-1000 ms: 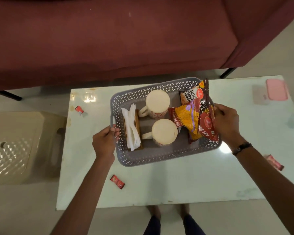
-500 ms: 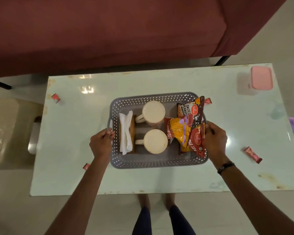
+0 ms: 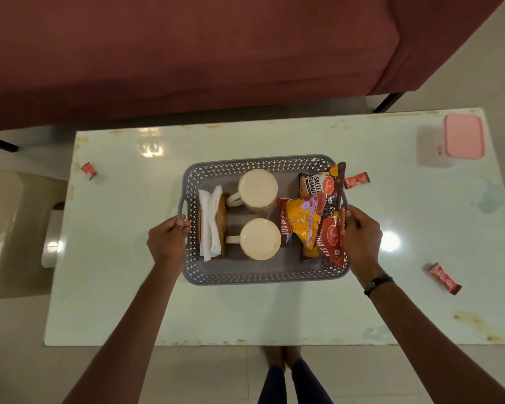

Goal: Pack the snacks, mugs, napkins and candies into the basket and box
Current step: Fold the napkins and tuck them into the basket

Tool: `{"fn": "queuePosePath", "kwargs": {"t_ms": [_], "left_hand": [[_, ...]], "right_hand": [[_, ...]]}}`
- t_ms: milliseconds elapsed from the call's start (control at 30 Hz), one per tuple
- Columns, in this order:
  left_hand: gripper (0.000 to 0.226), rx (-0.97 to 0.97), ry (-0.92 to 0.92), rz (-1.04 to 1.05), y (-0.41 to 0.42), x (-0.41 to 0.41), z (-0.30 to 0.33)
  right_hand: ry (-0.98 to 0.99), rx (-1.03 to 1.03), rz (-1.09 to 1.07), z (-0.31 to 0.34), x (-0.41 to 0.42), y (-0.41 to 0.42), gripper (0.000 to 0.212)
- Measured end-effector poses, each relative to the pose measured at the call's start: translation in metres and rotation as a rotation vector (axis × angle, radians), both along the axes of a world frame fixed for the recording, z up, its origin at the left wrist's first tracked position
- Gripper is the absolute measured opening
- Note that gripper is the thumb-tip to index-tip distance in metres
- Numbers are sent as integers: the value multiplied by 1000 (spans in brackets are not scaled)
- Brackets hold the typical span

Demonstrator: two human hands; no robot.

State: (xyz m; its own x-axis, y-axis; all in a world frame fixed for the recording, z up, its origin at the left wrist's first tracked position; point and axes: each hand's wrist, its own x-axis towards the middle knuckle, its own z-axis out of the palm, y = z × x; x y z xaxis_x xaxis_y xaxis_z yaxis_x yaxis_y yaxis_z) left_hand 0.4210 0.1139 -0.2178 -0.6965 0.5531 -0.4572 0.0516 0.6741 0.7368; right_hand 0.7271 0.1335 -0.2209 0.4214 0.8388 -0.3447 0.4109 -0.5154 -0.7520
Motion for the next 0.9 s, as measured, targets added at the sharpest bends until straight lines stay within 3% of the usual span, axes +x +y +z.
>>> {"fn": "queuePosePath", "kwargs": {"t_ms": [367,500,633,900], "left_hand": [[21,-14,59,-106,-8,3,3],[29,-60,217,-140,-10,17,5],[37,105,412,-272,-13,51,23],[32,358,366,-573,-2,170,46]], "right_hand": [[26,3,-31,-10,0,-4,34],[2,34,-52,-5,1,-6,32],[-66,107,-44,4,9,-15,32],[-121,187,12,9,68,-34,31]]}}
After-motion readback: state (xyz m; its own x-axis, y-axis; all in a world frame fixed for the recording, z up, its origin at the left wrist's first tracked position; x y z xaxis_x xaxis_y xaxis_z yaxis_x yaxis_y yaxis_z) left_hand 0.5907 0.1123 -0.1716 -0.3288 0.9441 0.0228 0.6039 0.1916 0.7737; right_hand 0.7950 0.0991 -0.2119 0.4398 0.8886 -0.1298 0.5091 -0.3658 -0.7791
